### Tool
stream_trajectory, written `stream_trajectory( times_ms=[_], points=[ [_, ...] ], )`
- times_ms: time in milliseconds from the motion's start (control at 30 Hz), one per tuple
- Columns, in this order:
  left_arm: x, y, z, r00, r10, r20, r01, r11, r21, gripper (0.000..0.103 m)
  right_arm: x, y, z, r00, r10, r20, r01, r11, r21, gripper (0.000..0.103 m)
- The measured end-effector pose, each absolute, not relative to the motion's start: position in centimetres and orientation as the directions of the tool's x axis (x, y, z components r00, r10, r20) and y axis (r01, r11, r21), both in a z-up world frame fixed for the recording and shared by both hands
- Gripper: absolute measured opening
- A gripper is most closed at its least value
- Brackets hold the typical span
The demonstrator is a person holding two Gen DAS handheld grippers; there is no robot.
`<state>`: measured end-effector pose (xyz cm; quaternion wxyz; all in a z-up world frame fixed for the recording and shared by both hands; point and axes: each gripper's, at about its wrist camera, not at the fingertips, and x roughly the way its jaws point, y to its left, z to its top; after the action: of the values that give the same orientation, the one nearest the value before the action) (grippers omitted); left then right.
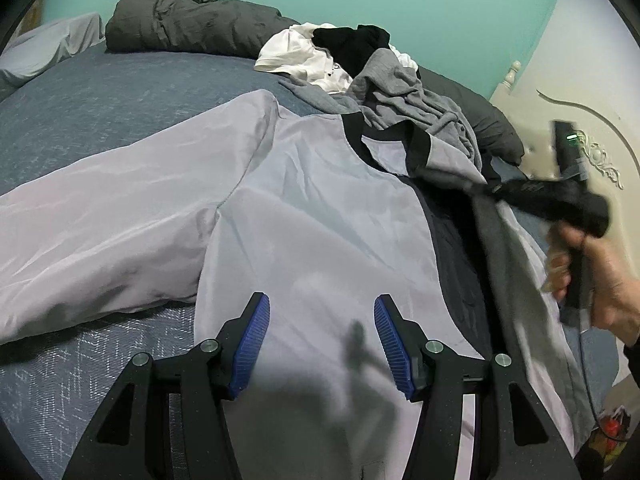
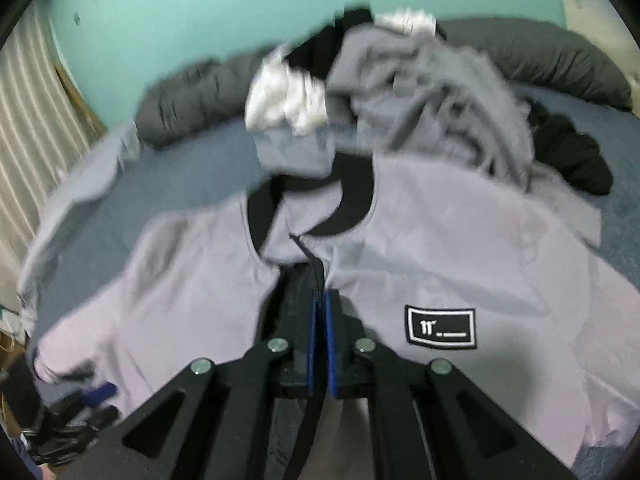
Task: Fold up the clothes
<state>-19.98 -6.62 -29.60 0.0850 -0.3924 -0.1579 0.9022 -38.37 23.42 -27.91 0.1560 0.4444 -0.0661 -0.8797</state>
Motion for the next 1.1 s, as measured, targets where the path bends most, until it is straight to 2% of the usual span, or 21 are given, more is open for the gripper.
stream_trajectory(
  times_ms=[100, 167, 233, 267, 300, 467, 667, 733, 767, 800, 900, 1100],
  points=[
    [-20.0, -6.8, -29.7, -0.678, 0.280, -0.680, -0.027, -0.934, -0.357, 0.059, -39.9, 21.4, -31.5, -0.445, -0.290, -0.847, 0.202, -0.954, 0.220, 0.008],
    [-20.0, -6.9, -29.7, -0.676, 0.283, -0.681, -0.028, -0.932, -0.360, 0.059, -40.1, 20.9, -32.3, -0.419, -0.286, -0.862, 0.193, -0.955, 0.223, 0.012],
    [-20.1, -7.0, -29.7, -0.675, 0.285, -0.680, -0.030, -0.932, -0.361, 0.059, -39.9, 20.7, -31.8, -0.414, -0.327, -0.849, 0.196, -0.944, 0.267, 0.028],
    [-20.0, -7.0, -29.7, -0.676, 0.285, -0.679, -0.030, -0.932, -0.361, 0.059, -39.7, 20.5, -31.3, -0.419, -0.349, -0.838, 0.207, -0.935, 0.286, 0.042],
    [-20.0, -7.0, -29.7, -0.677, 0.285, -0.679, -0.031, -0.932, -0.361, 0.059, -39.4, 20.2, -30.6, -0.435, -0.360, -0.825, 0.222, -0.931, 0.289, 0.049],
    [-19.9, -7.0, -29.5, -0.680, 0.286, -0.676, -0.034, -0.932, -0.360, 0.059, -39.2, 18.2, -28.5, -0.455, -0.417, -0.787, 0.285, -0.905, 0.315, 0.052],
    [-19.8, -7.3, -29.5, -0.685, 0.264, -0.680, -0.010, -0.936, -0.353, 0.059, -41.1, 16.4, -32.0, -0.340, -0.437, -0.833, 0.246, -0.896, 0.370, 0.052],
    [-19.9, -7.3, -29.6, -0.683, 0.262, -0.682, -0.010, -0.937, -0.350, 0.059, -41.2, 16.3, -32.6, -0.336, -0.441, -0.832, 0.227, -0.895, 0.383, 0.048],
    [-19.9, -7.3, -29.6, -0.682, 0.261, -0.683, -0.010, -0.937, -0.348, 0.059, -41.2, 16.0, -32.6, -0.342, -0.441, -0.830, 0.236, -0.895, 0.379, 0.032],
    [-20.0, -7.3, -29.6, -0.681, 0.260, -0.684, -0.010, -0.938, -0.347, 0.059, -41.1, 15.7, -32.3, -0.350, -0.429, -0.833, 0.251, -0.900, 0.358, 0.022],
    [-20.0, -7.3, -29.6, -0.683, 0.260, -0.683, -0.009, -0.937, -0.349, 0.059, -39.9, 14.3, -30.5, -0.402, -0.421, -0.813, 0.336, -0.894, 0.297, 0.005],
    [-19.8, -7.4, -29.6, -0.686, 0.254, -0.682, -0.003, -0.938, -0.346, 0.059, -37.0, 12.1, -25.7, -0.567, -0.353, -0.744, 0.469, -0.881, 0.060, 0.003]
  ],
)
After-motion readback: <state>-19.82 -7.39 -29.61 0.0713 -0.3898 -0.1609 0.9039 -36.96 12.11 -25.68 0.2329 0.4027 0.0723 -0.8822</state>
